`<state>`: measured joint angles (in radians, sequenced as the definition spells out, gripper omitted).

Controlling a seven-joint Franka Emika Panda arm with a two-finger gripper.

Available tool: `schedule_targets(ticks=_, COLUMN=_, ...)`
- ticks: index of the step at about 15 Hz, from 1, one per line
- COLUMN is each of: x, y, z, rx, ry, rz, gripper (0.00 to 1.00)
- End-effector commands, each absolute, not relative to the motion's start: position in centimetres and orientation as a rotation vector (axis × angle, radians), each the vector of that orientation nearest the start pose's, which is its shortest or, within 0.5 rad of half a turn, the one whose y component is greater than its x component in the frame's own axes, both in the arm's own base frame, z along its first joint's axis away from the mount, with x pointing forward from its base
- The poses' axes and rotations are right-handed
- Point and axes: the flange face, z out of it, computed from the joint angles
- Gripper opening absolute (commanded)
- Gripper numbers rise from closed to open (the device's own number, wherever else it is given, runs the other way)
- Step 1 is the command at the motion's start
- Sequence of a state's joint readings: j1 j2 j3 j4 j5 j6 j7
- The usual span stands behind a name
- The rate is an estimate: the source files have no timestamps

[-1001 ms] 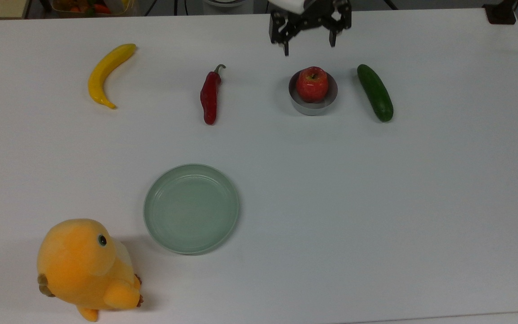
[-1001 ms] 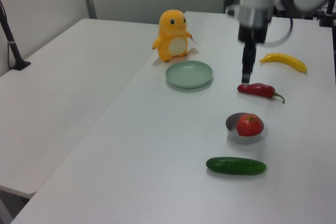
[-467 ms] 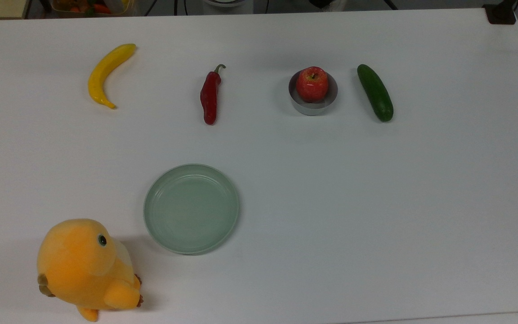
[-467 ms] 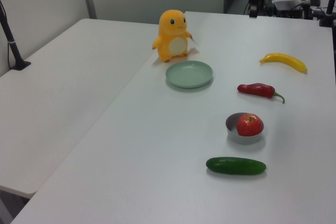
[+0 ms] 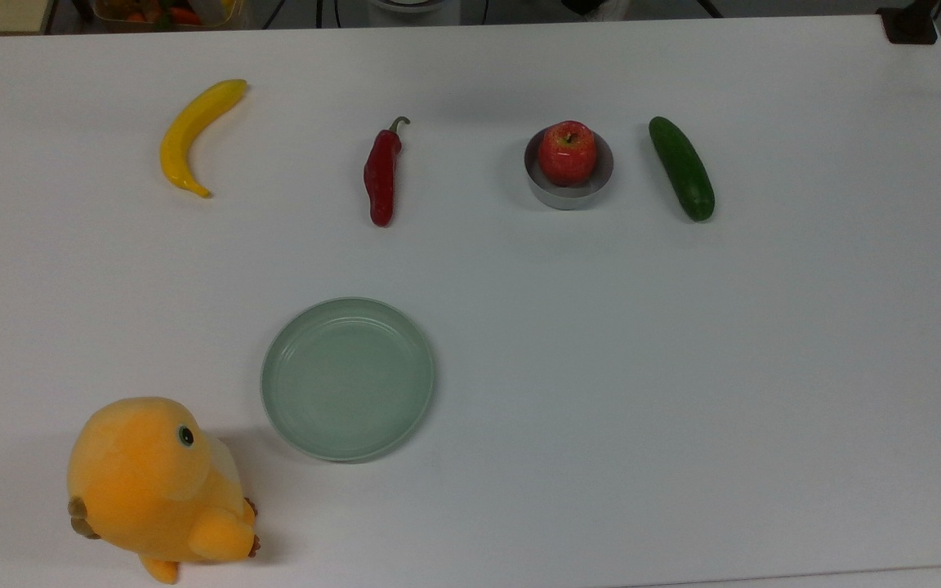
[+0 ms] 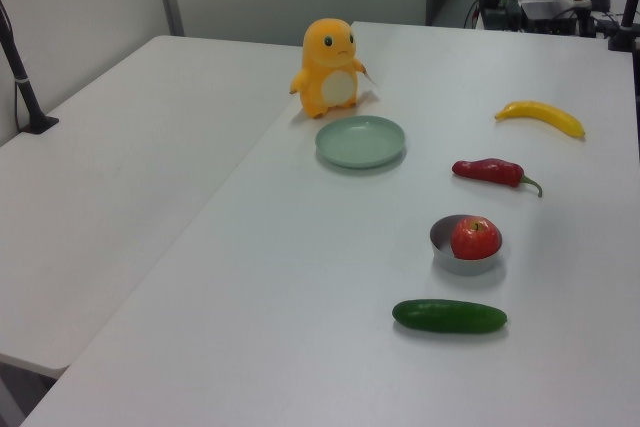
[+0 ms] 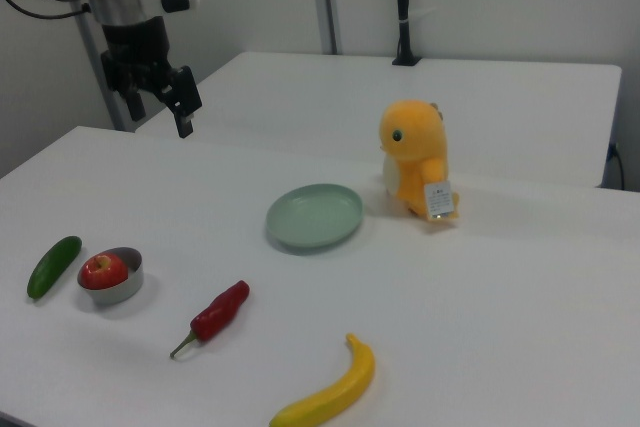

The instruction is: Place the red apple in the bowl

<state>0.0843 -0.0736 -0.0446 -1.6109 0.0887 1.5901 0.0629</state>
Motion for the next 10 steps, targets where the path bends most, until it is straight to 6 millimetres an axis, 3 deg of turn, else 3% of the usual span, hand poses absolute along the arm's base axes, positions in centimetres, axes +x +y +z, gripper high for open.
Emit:
schedule_targets(ticks=1, x=54.4, y=3.1, z=63.5, rx=-3.078, ry=-0.137, rz=-0.148, gripper=1.0)
schedule_targets(ticks=3, x=55.2, y=2.9, z=62.2, rx=-3.109, ry=-0.236, rz=-0.132, gripper=1.0)
schedule_targets(ticks=10, x=55.3, y=3.1, z=61.9, rx=-3.106, ry=-0.231, rz=-0.12, gripper=1.0)
